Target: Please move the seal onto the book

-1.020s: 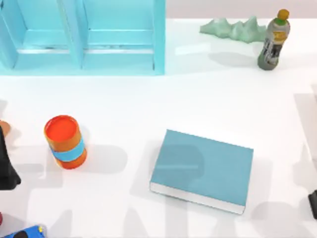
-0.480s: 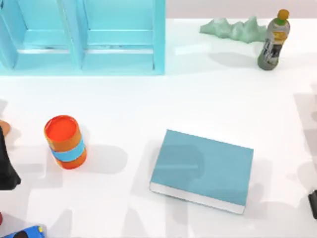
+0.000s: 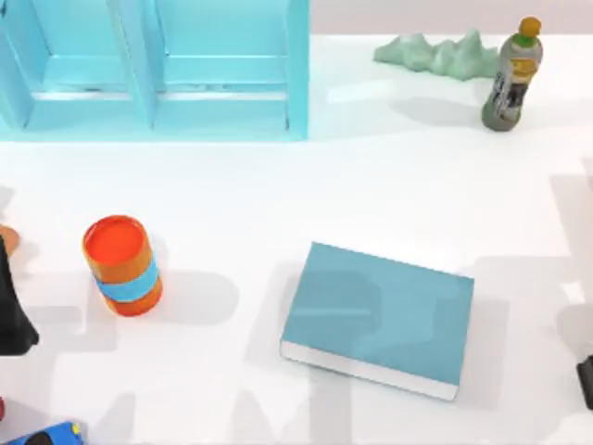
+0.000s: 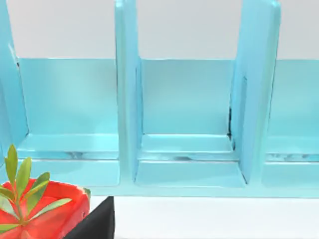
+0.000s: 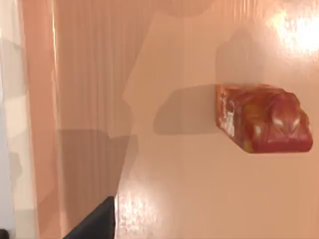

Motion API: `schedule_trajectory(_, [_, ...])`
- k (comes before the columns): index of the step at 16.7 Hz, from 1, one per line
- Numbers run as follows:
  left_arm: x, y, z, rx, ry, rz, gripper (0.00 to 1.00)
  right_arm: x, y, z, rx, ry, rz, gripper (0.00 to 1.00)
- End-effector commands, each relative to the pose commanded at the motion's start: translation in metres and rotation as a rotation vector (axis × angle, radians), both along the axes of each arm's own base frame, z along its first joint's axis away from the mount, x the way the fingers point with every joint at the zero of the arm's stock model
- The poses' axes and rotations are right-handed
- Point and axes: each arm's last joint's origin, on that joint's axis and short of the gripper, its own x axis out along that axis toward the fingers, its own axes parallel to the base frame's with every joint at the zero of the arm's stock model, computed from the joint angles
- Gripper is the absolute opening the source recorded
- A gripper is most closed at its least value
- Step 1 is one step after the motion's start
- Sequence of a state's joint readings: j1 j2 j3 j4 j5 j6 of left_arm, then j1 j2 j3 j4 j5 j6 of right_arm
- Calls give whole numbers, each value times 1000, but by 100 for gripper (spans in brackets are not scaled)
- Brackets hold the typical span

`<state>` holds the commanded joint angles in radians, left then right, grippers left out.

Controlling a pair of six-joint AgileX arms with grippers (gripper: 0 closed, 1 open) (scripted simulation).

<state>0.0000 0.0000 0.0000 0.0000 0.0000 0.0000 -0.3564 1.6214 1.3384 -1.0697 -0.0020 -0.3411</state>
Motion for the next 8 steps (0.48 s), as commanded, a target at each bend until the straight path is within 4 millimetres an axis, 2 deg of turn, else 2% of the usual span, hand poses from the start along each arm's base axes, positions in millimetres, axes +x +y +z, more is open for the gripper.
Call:
schedule_trajectory(4, [0,0,0,0,0,0,100,32,-30,-18,53,155,1,100])
schedule_trajectory(8, [0,0,0,0,0,0,100,42,-40,-24,73,201,1,100])
